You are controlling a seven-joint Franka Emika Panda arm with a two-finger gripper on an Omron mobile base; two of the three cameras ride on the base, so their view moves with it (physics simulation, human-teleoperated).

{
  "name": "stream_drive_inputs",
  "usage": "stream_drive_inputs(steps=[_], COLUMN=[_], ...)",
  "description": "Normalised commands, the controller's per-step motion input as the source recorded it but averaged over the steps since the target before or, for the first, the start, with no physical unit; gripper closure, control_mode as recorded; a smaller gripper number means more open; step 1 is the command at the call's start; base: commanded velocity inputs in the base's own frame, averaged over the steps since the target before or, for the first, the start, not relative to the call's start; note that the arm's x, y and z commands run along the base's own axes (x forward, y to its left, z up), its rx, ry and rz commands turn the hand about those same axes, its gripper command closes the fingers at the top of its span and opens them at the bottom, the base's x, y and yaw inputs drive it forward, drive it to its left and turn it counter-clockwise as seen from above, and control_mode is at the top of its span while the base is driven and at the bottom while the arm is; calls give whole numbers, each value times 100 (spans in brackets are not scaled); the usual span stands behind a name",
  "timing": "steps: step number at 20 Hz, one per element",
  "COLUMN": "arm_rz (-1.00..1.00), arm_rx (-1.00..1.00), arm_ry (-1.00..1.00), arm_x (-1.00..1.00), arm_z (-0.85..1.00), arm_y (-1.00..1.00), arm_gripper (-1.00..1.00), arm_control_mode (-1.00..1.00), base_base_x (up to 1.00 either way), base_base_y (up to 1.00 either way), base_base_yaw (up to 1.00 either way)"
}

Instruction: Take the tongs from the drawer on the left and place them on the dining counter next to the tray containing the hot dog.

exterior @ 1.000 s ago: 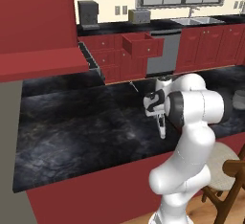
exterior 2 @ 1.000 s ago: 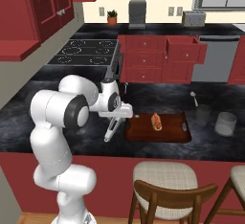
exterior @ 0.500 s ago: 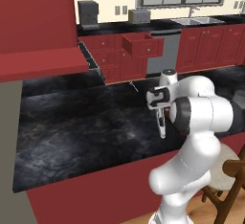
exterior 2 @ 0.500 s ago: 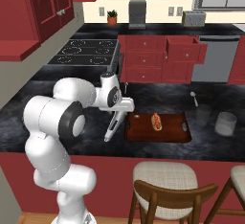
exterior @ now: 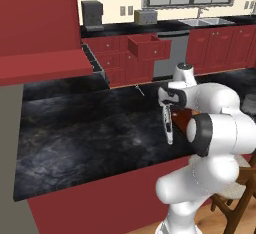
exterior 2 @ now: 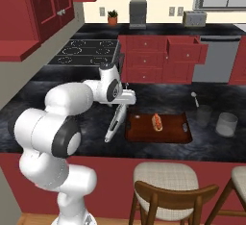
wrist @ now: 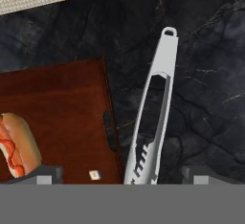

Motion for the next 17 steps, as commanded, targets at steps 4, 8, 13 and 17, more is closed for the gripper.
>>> stream_drive_inputs(steps=[4,8,13,17], arm_rz=[0,0,0,0], arm_rx=[0,0,0,0], arm_ry=[-22,-30,-34,-15], arm_x=[-37,-37,-43,-30], arm_z=[22,24,32,64], arm_y=[-1,6,14,20], arm_gripper=[-100,-100,-100,-100], arm_control_mode=[-100,-100,-100,-100], base_base_x=[0,0,0,0], base_base_y=[0,0,0,0], base_base_yaw=[0,0,0,0])
